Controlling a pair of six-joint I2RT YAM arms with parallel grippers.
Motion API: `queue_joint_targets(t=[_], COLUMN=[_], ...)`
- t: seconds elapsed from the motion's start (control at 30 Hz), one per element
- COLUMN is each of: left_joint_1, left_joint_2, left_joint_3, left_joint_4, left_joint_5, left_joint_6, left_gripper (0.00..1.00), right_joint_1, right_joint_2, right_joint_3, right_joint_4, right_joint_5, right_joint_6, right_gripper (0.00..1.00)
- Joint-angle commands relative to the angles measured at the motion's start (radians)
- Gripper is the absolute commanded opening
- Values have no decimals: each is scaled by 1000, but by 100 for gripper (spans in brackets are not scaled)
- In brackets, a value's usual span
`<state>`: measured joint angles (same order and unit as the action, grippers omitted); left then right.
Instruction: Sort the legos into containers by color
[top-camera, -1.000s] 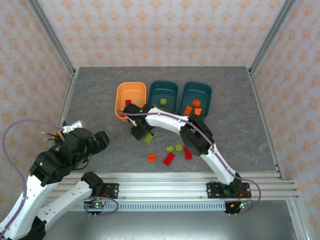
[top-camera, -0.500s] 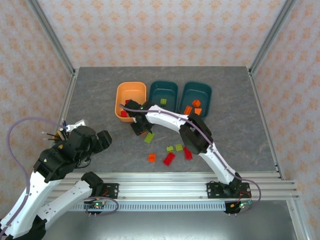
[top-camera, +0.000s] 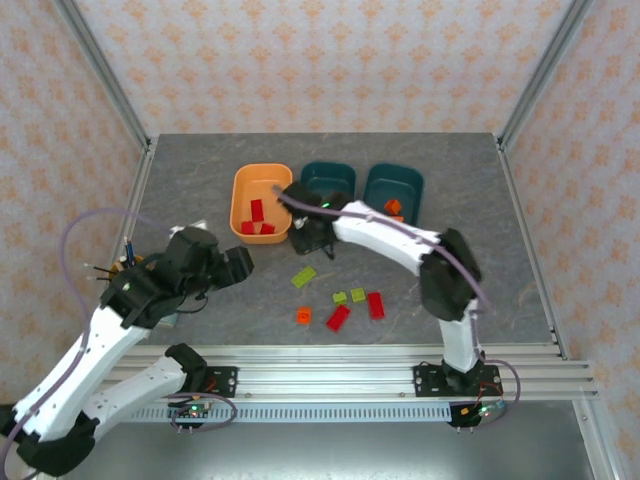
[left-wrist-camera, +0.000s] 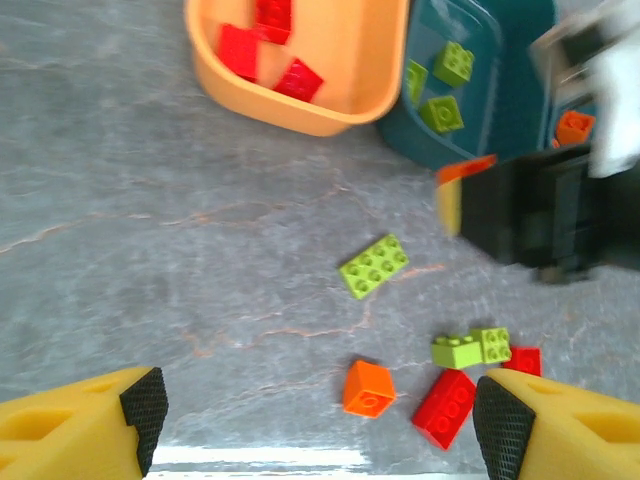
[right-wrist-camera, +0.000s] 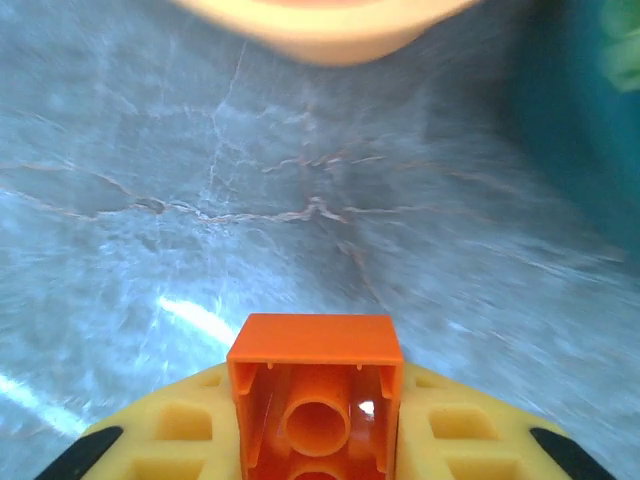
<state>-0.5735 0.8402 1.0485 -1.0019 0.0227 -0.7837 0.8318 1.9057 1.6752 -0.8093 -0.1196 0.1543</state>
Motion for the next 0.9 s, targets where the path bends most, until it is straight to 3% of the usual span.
queue_joint_targets(t=[0.0,0.13,0.3,0.53,0.67,0.87], left_joint_1=[-34,-72,-98,-109,-109,-109], left_joint_2=[98,224,395,552,599,616], left_joint_3=[70,124,224,346,381,376], left_joint_4=[148,234,303,315,311,286], left_joint_5=[37,38,64,66,60,49], left_joint_6=[59,61,66,98,94,96], left_gripper=[83,83,83,83,83,83], right_joint_1=[-133,-298,-445,-535,-553,-578], right_joint_2=[-142,-175,-40,257,401,429], right_joint_3=[-75,-114,-9,262,427,412], right_joint_4=[10,20,29,-20,-133,-104], right_joint_5=[69,42,-1,-41,-35,-71], right_joint_6=[68,122,189,223,232,262], right_gripper=[18,18,18,19,22,30])
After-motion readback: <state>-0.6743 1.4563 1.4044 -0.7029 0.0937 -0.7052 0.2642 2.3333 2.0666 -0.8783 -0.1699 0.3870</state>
